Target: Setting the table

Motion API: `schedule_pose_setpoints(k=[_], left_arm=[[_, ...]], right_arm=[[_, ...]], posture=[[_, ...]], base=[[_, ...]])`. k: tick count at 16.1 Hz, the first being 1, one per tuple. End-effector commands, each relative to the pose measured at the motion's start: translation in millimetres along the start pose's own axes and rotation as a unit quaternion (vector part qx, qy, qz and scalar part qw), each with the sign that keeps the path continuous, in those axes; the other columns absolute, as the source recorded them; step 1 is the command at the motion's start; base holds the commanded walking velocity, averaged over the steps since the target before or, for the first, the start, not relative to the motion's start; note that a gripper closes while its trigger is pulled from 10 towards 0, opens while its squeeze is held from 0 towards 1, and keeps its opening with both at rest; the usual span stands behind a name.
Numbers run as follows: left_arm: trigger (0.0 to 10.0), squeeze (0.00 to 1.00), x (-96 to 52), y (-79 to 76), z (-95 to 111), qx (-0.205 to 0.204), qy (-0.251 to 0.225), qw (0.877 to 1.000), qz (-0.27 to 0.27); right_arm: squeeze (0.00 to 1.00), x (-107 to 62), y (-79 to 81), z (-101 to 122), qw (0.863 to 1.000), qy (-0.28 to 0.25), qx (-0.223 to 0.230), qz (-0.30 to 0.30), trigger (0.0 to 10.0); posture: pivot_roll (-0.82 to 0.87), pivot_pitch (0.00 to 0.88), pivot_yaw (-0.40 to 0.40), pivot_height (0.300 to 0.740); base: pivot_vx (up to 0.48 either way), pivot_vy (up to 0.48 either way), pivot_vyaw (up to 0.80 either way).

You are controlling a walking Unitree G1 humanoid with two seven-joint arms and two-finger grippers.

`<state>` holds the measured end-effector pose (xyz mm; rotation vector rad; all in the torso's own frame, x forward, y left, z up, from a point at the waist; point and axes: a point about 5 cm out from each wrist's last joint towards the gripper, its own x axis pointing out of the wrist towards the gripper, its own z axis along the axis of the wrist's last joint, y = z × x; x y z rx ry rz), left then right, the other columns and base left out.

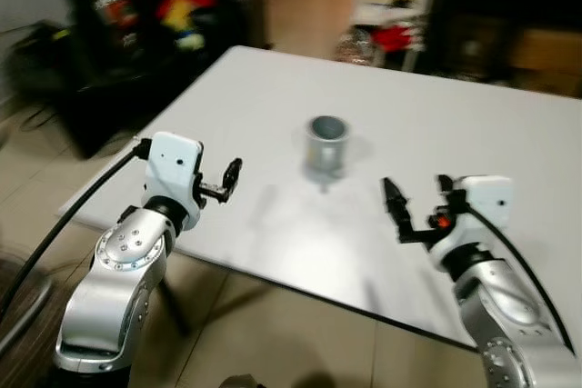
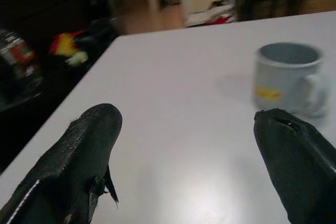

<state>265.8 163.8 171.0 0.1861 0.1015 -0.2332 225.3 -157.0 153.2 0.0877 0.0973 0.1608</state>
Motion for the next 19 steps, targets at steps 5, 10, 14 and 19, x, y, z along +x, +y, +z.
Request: schedule_pose_setpoints(k=[5,10,14,19], left_arm=[[10.0,0.00,7.6,-6.8,2,0.009,-0.006,1.000,-0.013],[10.0,0.00,8.9,-6.4,-2,0.016,0.007,1.000,-0.013],[10.0,0.00,4.8,-6.5,-8,0.014,0.012,1.000,0.001],[10.0,0.00,2.2,-1.7,-8,0.024,0.005,0.999,0.022]], right_arm=[[1.00,-0.6,-0.7,-1,1.000,0.000,0.008,-0.004,10.0],[1.00,-0.5,0.9,-4,1.000,0.006,0.008,0.006,10.0],[1.00,1.1,-2.7,-7,1.000,0.009,-0.017,-0.002,10.0],[1.00,4.7,-11.9,0,1.000,-0.010,-0.006,-0.016,10.0]], posture=[[0.02,0.000,0.053,0.740],[0.01,0.000,0.049,0.740],[0.04,0.000,0.020,0.740],[0.06,0.000,-0.003,0.740]], base=[[0.000,0.000,0.80],[0.000,0.000,0.80],[0.000,0.000,0.80],[0.000,0.000,0.80]])
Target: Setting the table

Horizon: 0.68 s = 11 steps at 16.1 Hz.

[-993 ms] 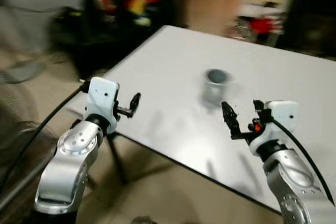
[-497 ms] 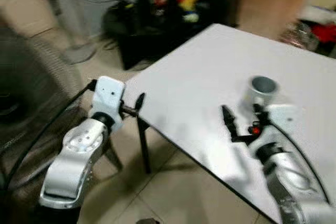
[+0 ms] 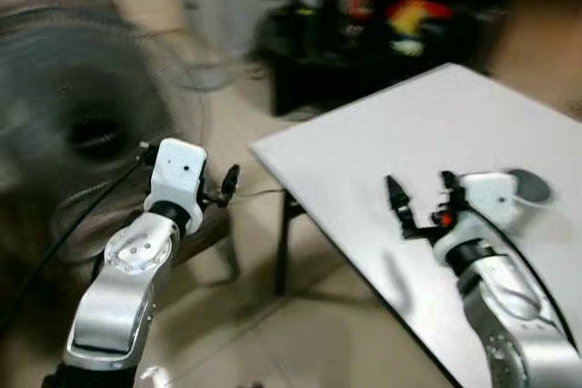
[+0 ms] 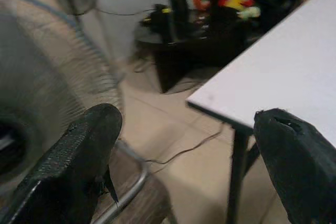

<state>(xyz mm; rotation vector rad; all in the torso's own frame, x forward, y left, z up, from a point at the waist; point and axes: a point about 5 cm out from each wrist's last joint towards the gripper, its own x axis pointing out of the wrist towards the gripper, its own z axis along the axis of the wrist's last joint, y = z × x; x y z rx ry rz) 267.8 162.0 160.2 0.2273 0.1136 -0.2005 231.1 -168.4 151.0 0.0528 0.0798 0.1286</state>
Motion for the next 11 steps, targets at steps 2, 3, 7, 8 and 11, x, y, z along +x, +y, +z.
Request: schedule_pose_setpoints(k=[2,3,7,8,11], left_arm=[[10.0,0.00,-2.0,0.3,2.5,0.007,-0.006,1.000,0.004],[10.0,0.00,-1.9,0.1,2.8,0.007,-0.007,1.000,0.003],[10.0,0.00,0.0,-0.2,4.4,0.011,-0.011,1.000,-0.003],[10.0,0.00,0.7,0.0,5.1,0.011,-0.012,1.000,-0.004],[10.0,0.00,3.1,-0.5,6.4,0.013,-0.013,1.000,-0.011]], right_arm=[[1.00,1.4,3.8,2.5,1.000,-0.016,-0.002,0.011,10.0],[1.00,1.8,5.3,3.6,1.000,-0.024,-0.009,0.015,10.0],[1.00,1.7,5.1,1.9,0.999,-0.035,0.010,0.015,10.0],[1.00,1.9,4.4,2.0,0.999,-0.038,0.010,0.012,10.0],[1.00,2.7,5.1,2.0,0.999,-0.044,0.012,0.003,10.0]], posture=[[0.06,0.000,-0.002,0.740],[0.06,0.000,-0.003,0.740],[0.06,0.000,0.006,0.740],[0.06,0.000,0.012,0.740],[0.06,0.000,0.020,0.740]], base=[[0.000,0.000,0.80],[0.000,0.000,0.80],[0.000,0.000,0.80],[0.000,0.000,0.80],[0.000,0.000,0.80]])
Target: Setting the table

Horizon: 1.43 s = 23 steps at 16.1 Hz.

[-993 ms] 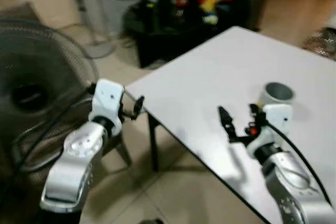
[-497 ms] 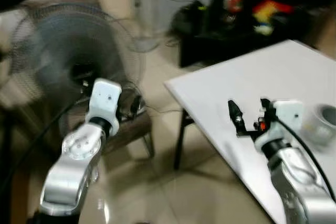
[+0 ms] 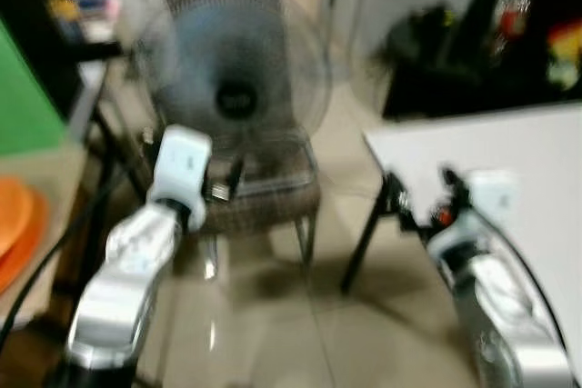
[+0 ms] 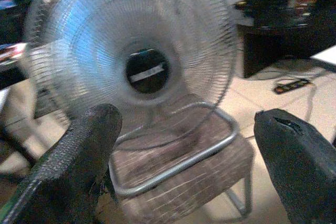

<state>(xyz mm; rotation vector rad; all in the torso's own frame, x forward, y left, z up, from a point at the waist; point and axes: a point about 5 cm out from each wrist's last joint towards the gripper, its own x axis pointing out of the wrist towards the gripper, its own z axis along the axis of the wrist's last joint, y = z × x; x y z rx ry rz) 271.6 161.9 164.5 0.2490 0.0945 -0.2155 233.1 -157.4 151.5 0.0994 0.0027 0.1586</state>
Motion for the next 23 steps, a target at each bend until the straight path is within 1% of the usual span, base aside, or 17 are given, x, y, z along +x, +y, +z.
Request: schedule_pose_setpoints(k=[1,7,9,10,11,12,13,14,15,16,17,18,19,20,23], left_arm=[[10.0,0.00,0.4,-1.9,2,0.001,-0.005,1.000,-0.006],[10.0,0.00,2.2,-0.3,5,0.003,-0.011,1.000,-0.005],[10.0,0.00,1.6,-0.7,8,-0.003,-0.018,1.000,-0.004],[10.0,0.00,1.9,0.9,10,-0.003,-0.025,1.000,0.004],[10.0,0.00,2.6,2.4,12,0.003,-0.029,1.000,0.009],[10.0,0.00,3.3,3.5,13,0.005,-0.032,0.999,0.014],[10.0,0.00,4.5,4.9,16,0.007,-0.037,0.999,0.015],[10.0,0.00,5.1,5.2,18,0.008,-0.040,0.999,0.013],[10.0,0.00,5.2,5.0,19,0.008,-0.042,0.999,0.011],[10.0,0.00,5.4,5.0,21,0.004,-0.045,0.999,0.007],[10.0,0.00,5.6,4.6,21,0.003,-0.046,0.999,0.005],[10.0,0.00,6.2,4.3,21,-0.002,-0.046,0.999,0.002],[10.0,0.00,6.8,4.4,22,-0.006,-0.046,0.999,0.002],[10.0,0.00,6.8,4.5,21,-0.007,-0.045,0.999,0.003],[10.0,0.00,5.7,5.8,20,-0.008,-0.044,0.999,0.003]], right_arm=[[1.00,-0.6,-4.6,2,1.000,-0.006,-0.009,-0.013,10.0],[1.00,3.1,-4.0,0,1.000,0.002,-0.016,-0.019,10.0],[1.00,3.1,-3.9,-5,0.999,0.013,-0.033,-0.028,10.0],[1.00,2.5,-4.6,-10,0.997,0.028,-0.057,-0.035,10.0],[1.00,3.0,-4.7,-10,0.997,0.030,-0.060,-0.036,10.0],[1.00,3.1,-5.1,-10,0.997,0.029,-0.058,-0.040,10.0],[1.00,3.6,-2.5,-12,0.998,0.037,-0.031,-0.026,10.0],[1.00,4.0,-0.1,-13,0.999,0.037,-0.011,-0.017,10.0],[1.00,4.1,1.9,-13,0.999,0.034,-0.001,-0.012,10.0],[1.00,4.8,6.7,-14,0.999,0.033,0.023,-0.004,10.0],[1.00,4.8,7.5,-16,0.999,0.037,0.025,-0.007,10.0],[1.00,4.9,5.0,-19,0.998,0.040,0.034,-0.024,10.0],[1.00,5.6,3.4,-17,0.999,0.031,0.031,-0.031,10.0],[1.00,5.7,3.4,-17,0.998,0.034,0.032,-0.030,10.0],[1.00,7.7,8.8,-17,0.999,0.033,0.033,0.000,10.0]], posture=[[0.05,0.000,0.021,0.740],[0.06,0.000,0.020,0.740],[0.06,0.000,0.019,0.740],[0.06,0.000,0.022,0.740],[0.07,0.000,0.022,0.740],[0.07,0.000,0.022,0.740],[0.07,0.000,0.026,0.740],[0.07,0.000,0.026,0.740],[0.07,0.000,0.026,0.740],[0.07,0.000,0.029,0.740],[0.07,0.000,0.030,0.740],[0.08,0.000,0.030,0.740],[0.08,0.000,0.032,0.740],[0.08,0.000,0.032,0.740],[0.08,0.000,0.028,0.740]], base=[[0.000,0.000,0.80],[0.000,0.000,0.80],[0.000,0.000,0.80],[0.000,0.000,0.80],[0.000,0.000,0.80],[0.000,0.000,0.80],[0.000,0.000,0.80],[0.000,0.000,0.80],[0.000,0.000,0.80],[0.000,0.000,0.80],[0.000,0.000,0.80],[0.000,0.000,0.80],[0.322,0.000,0.00],[0.330,0.000,0.00],[0.333,0.000,0.00]])
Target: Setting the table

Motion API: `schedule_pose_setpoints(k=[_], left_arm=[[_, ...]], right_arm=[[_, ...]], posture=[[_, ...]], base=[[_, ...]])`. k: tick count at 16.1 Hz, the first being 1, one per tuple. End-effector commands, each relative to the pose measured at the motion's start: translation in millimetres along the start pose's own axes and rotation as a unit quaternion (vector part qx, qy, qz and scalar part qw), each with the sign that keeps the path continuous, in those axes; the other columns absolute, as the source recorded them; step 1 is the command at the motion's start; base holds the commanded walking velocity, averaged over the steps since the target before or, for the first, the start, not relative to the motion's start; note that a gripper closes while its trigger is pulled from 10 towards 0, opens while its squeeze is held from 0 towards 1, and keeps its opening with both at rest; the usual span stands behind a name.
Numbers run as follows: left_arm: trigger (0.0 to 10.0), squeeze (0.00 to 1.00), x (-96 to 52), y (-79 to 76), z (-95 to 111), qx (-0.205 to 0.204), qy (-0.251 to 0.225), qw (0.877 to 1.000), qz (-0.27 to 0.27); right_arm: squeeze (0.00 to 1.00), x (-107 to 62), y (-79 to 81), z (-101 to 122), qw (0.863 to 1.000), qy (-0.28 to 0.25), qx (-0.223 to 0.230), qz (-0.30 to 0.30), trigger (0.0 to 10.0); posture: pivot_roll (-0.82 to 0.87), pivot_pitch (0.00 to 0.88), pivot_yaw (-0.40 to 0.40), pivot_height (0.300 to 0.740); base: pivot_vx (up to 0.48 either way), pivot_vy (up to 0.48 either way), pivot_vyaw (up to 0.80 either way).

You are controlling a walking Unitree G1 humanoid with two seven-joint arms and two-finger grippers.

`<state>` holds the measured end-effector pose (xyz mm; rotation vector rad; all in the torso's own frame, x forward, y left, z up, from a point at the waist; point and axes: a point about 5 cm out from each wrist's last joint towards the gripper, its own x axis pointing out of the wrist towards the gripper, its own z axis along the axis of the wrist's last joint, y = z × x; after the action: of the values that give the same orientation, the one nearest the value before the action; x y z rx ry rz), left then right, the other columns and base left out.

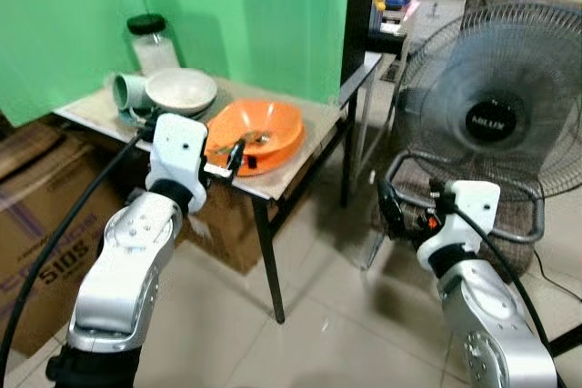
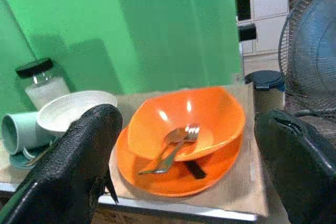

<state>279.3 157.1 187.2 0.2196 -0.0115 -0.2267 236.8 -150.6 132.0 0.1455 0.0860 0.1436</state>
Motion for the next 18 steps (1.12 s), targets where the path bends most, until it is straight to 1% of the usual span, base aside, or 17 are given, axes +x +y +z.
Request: schedule_pose_setpoints(k=[1,3,6,8,9,12,13,14,15,16,18], left_arm=[[10.0,0.00,-1.2,4.4,-4,0.001,0.012,1.000,0.004],[10.0,0.00,-1.6,3.6,-4,0.003,0.012,1.000,0.003],[10.0,0.00,-3.4,3.5,-3,0.008,0.013,1.000,0.002],[10.0,0.00,-4.2,4.9,-3,0.012,0.014,1.000,0.002],[10.0,0.00,-4.4,5.2,-3,0.020,0.015,1.000,-0.002],[10.0,0.00,-3.3,3.3,-2,0.024,0.012,0.999,-0.020],[10.0,0.00,-2.4,2.5,-1,0.024,0.012,0.999,-0.027],[10.0,0.00,-1.2,1.3,-1,0.022,0.010,0.999,-0.036],[10.0,0.00,0.8,-1.5,0,0.021,0.009,0.998,-0.055],[10.0,0.00,1.3,-2.6,0,0.020,0.008,0.998,-0.062],[10.0,0.00,4.9,-12.6,2,0.018,0.007,0.993,-0.113]], right_arm=[[1.00,4.2,6.9,3,1.000,-0.005,0.002,0.025,10.0],[1.00,7.7,7.6,5,0.999,-0.007,-0.007,0.040,10.0],[1.00,10.0,8.5,8,0.999,-0.012,-0.004,0.048,10.0],[1.00,10.9,8.5,8,0.999,-0.014,0.007,0.045,10.0],[1.00,11.3,7.2,7,0.999,-0.014,0.004,0.039,10.0],[1.00,10.7,-0.3,11,1.000,-0.021,0.005,0.015,10.0],[0.63,10.5,-3.4,13,1.000,-0.024,0.015,0.000,10.0],[0.00,9.8,-5.3,15,0.999,-0.030,0.025,-0.008,10.0],[0.00,7.8,-8.2,19,0.998,-0.040,0.033,-0.019,10.0],[0.00,7.0,-9.0,20,0.998,-0.043,0.034,-0.023,10.0],[0.00,2.9,-11.0,25,0.997,-0.052,0.041,-0.029,10.0]], posture=[[0.09,0.000,0.026,0.740],[0.09,0.000,0.019,0.740],[0.10,0.000,0.014,0.740],[0.10,0.000,0.009,0.740],[0.11,0.000,0.009,0.740],[0.10,0.000,0.011,0.740],[0.10,0.000,0.014,0.740],[0.10,0.000,0.014,0.740],[0.09,0.000,0.017,0.740],[0.09,0.000,0.017,0.740],[0.07,0.000,0.023,0.740]], base=[[0.334,0.000,0.00],[0.332,0.000,0.80],[0.326,0.000,0.80],[0.311,0.000,0.00],[0.304,0.000,0.00],[0.301,0.000,0.00],[0.296,0.000,-0.68],[0.292,0.000,-0.80],[0.289,0.000,-0.80],[0.277,0.000,-0.80],[0.266,0.000,-0.80]])
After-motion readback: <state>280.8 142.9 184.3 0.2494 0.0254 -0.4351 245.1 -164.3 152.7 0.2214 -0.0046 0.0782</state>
